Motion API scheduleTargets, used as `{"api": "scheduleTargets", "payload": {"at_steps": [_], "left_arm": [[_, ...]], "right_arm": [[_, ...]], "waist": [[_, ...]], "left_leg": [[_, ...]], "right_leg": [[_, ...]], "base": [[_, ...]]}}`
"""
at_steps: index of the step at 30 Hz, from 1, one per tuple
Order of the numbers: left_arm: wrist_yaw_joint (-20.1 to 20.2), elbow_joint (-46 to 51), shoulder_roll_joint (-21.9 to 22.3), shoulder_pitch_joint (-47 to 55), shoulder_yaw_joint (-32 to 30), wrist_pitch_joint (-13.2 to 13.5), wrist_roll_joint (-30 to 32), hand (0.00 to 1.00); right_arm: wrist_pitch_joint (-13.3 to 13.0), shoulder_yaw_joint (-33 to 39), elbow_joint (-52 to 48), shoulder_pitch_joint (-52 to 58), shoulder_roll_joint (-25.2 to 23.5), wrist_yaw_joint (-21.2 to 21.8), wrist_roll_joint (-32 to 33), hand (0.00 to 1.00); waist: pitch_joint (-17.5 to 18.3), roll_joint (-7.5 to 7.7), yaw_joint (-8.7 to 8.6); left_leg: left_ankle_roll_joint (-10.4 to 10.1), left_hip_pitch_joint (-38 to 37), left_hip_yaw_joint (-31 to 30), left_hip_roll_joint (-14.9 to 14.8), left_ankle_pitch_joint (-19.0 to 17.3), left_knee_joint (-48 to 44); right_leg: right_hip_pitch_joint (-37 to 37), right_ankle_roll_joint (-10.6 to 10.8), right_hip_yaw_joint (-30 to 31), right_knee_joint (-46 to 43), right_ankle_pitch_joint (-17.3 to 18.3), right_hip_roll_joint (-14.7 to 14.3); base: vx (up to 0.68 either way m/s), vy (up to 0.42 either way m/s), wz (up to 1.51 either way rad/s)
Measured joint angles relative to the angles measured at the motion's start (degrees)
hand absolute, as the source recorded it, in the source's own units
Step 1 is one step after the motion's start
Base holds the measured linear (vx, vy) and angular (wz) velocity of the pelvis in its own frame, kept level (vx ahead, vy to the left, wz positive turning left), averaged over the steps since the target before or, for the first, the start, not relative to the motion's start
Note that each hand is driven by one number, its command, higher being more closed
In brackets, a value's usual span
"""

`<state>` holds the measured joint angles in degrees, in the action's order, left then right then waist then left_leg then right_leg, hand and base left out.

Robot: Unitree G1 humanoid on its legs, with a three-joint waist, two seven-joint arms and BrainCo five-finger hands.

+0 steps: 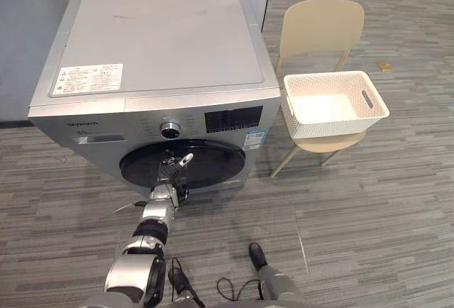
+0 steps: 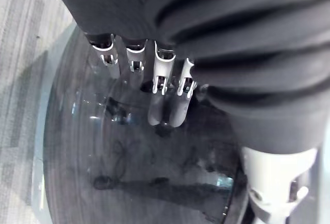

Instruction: Pick up the laundry basket with both hands and put the clothes into the washing machine.

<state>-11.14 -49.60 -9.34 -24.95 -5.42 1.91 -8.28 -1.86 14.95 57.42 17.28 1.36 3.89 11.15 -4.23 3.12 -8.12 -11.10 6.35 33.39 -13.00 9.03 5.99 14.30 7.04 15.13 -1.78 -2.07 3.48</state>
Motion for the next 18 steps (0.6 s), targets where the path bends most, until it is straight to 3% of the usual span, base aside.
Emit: {"api": "scheduleTargets", "payload": {"at_steps": [2,5,9,12,18], "left_arm": [[1.2,0.5,1.5,4.6,-1.6,2.6,0.1,0.00],[2.7,-1.4,3.4,12.4,-2.1,3.8,2.6,0.00],[5.9,-10.5,5.9,23.6,-5.6,3.3,5.3,0.00],[7.8,-14.1,5.5,29.4,-9.3,2.7,8.5,0.00],[9.5,-15.7,5.8,32.8,-15.5,2.3,7.9,0.00]], "right_arm": [[0.0,-0.2,0.0,0.0,0.0,-0.2,0.1,0.00],[-0.1,-1.1,0.0,-1.0,1.1,-0.3,0.2,0.00],[-0.1,-3.3,0.6,-2.5,3.1,-0.2,0.1,0.00],[0.0,-3.2,3.6,-2.5,4.8,-0.2,0.2,0.00],[-0.1,-2.4,9.5,-3.9,6.3,0.2,0.5,0.00]], "waist": [[0.4,0.23,0.52],[1.4,0.15,2.48],[2.2,-0.41,3.37],[3.0,-1.44,5.79],[4.5,-2.47,5.95]], "left_leg": [[-0.1,-1.9,-0.3,0.1,0.0,0.0],[-0.1,-2.2,-2.1,0.6,-0.1,0.0],[-0.1,-2.1,-5.6,1.0,0.0,0.0],[-0.1,-1.9,-9.9,1.7,0.1,0.0],[0.1,-3.7,-15.7,2.8,-0.1,0.0]], "right_leg": [[-2.4,-0.7,-1.0,0.1,0.5,0.4],[-4.0,-1.3,-3.1,0.6,1.3,0.6],[-6.3,-1.5,-6.5,1.0,2.4,1.0],[-8.4,-1.4,-10.3,1.0,3.3,1.8],[-13.4,-1.4,-15.1,0.9,5.2,2.8]], "base": [[0.04,-0.006,0.16],[0.06,-0.013,0.28],[0.08,-0.022,0.50],[0.07,-0.001,0.62],[0.04,0.001,0.44]]}}
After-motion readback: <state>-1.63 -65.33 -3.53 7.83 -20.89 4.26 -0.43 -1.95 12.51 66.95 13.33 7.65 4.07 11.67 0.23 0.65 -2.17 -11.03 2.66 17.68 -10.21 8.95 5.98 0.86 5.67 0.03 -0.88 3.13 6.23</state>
